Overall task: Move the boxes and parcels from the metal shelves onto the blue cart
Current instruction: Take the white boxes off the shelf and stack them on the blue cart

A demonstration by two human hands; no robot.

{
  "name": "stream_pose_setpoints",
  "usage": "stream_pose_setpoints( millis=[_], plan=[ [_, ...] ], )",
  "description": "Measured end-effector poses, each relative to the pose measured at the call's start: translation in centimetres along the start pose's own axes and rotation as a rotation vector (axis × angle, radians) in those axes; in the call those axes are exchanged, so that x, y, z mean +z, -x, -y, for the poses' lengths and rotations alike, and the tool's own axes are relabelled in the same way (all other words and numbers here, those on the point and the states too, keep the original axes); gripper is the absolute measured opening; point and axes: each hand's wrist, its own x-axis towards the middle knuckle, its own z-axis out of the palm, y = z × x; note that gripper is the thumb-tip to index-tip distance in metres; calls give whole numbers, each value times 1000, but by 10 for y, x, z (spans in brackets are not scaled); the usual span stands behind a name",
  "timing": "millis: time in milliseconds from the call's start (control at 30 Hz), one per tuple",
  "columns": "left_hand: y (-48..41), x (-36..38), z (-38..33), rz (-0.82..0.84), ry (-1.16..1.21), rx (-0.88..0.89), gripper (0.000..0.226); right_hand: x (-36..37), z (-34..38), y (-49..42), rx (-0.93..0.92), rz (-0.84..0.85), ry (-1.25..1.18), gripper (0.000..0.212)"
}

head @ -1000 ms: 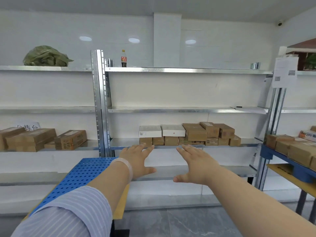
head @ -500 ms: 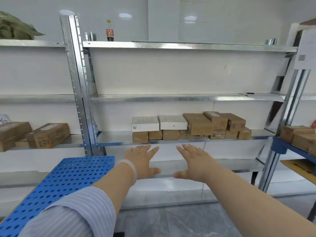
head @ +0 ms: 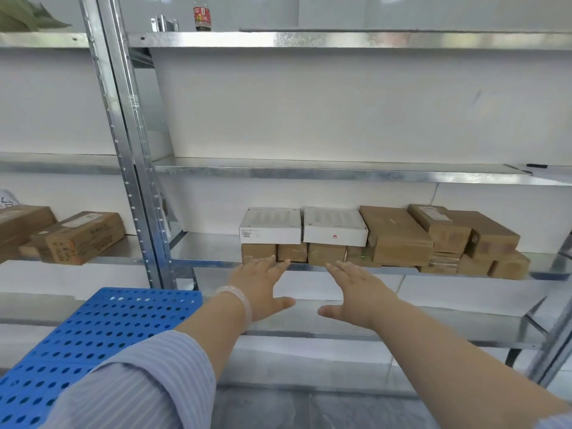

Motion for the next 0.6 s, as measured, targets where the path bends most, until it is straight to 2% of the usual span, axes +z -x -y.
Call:
stream_pose_setpoints(
  millis=[433, 600],
  plan=[
    [-177, 53, 79, -73, 47, -6, 83, 31, -15, -189, 2, 3, 4, 97],
    [-250, 66, 115, -15, 55, 27, 85, 46, -2, -267, 30, 48, -27, 93]
  ],
)
